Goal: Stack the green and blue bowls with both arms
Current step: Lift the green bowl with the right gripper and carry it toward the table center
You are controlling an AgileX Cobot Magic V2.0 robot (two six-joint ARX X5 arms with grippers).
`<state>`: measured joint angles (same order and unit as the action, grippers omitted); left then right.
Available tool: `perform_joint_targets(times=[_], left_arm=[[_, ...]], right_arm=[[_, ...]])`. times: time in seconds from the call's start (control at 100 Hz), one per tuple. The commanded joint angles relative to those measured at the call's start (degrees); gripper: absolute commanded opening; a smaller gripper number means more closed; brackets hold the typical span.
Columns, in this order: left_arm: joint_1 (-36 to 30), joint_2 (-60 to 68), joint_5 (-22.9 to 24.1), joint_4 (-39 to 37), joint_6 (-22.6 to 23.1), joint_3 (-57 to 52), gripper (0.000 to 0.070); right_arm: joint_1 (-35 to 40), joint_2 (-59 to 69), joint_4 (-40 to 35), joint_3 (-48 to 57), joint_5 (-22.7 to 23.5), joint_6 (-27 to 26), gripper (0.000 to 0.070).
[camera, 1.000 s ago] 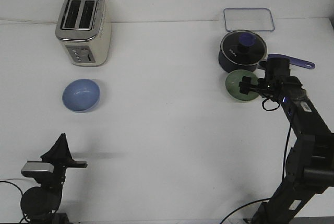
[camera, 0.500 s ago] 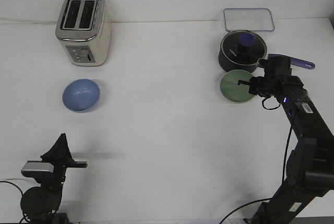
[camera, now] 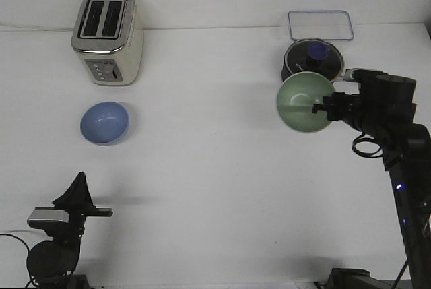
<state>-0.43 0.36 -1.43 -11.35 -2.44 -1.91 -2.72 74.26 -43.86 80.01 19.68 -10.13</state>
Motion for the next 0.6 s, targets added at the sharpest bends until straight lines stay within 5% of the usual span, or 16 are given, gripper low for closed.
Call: perform_joint_targets(times=[0.0,0.35,0.59], left_arm=[[0.0,0.0,0.0,-0.7,0.3,1.1,0.0013],[0.0,0.0,0.0,-0.7,0.3,1.1,0.0013],[0.0,0.0,0.0,-0.7,0.0,1.1,0.0013]], right_arm=[[3.5,-1.0,-0.4,-0.5,0.0,0.0,0.0],[28.0,-3.2,3.3,-16.1,-5.4,-5.6,0.0],[37.4,0.2,8.3,-23.4,-8.0,-8.6,0.0]])
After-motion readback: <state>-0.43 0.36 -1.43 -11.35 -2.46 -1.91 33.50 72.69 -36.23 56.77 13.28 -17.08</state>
